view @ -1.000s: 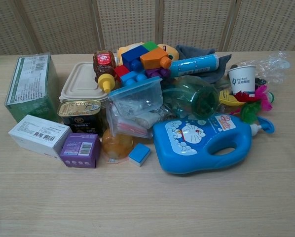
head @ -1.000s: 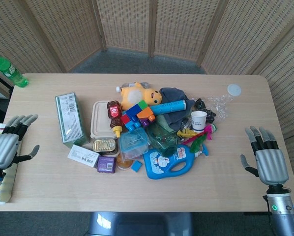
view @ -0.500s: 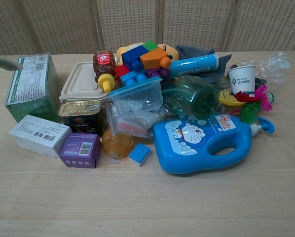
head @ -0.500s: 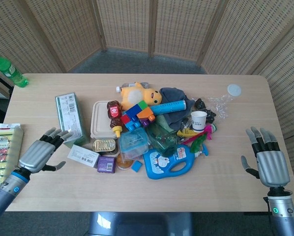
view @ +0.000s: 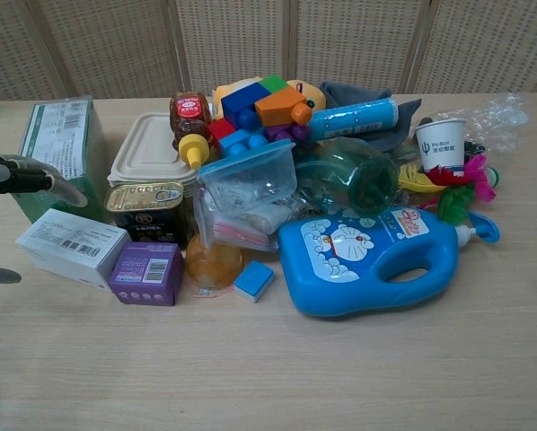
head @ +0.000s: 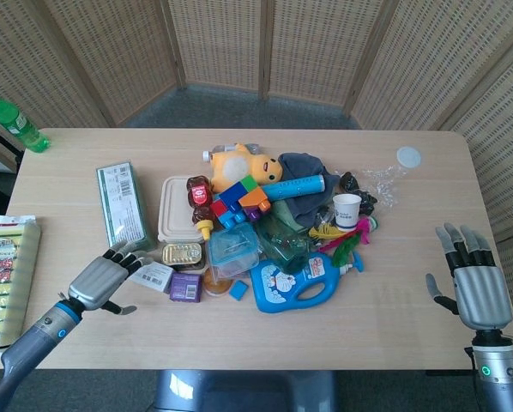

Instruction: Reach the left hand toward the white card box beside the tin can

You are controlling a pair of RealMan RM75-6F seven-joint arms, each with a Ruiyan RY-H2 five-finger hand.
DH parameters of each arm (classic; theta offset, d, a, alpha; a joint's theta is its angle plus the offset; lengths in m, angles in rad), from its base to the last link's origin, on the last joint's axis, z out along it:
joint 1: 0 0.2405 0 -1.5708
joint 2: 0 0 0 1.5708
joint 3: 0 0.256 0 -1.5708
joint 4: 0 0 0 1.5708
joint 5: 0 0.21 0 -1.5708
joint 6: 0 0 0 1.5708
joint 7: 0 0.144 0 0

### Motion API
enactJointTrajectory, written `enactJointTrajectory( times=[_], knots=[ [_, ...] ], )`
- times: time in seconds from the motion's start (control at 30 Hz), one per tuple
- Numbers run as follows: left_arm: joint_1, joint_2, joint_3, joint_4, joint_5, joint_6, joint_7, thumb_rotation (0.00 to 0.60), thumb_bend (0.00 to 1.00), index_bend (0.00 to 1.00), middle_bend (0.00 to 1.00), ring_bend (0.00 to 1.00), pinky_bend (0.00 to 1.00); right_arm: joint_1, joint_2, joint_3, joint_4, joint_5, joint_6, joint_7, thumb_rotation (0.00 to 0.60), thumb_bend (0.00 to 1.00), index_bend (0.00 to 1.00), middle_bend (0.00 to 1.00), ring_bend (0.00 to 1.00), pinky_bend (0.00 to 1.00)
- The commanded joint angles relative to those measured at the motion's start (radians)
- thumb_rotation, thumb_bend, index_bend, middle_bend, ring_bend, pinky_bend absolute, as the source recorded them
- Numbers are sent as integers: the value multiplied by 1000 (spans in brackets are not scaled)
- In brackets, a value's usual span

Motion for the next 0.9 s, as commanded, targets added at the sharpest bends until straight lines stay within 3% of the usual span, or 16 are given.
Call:
enactJointTrajectory(
  times=[0.03, 0.9],
  knots=[
    [-5, -16, 7, 14, -18, -15, 10, 427, 176, 151, 164, 0, 0, -2, 1, 0, 0, 1, 2, 0, 491, 419, 2, 0, 0, 0],
    [-55, -121, 11, 149, -74, -72, -52, 424, 176, 84, 115, 0, 0, -24, 15, 0, -23, 9, 14, -17, 492, 420, 2, 0, 0, 0]
  ],
)
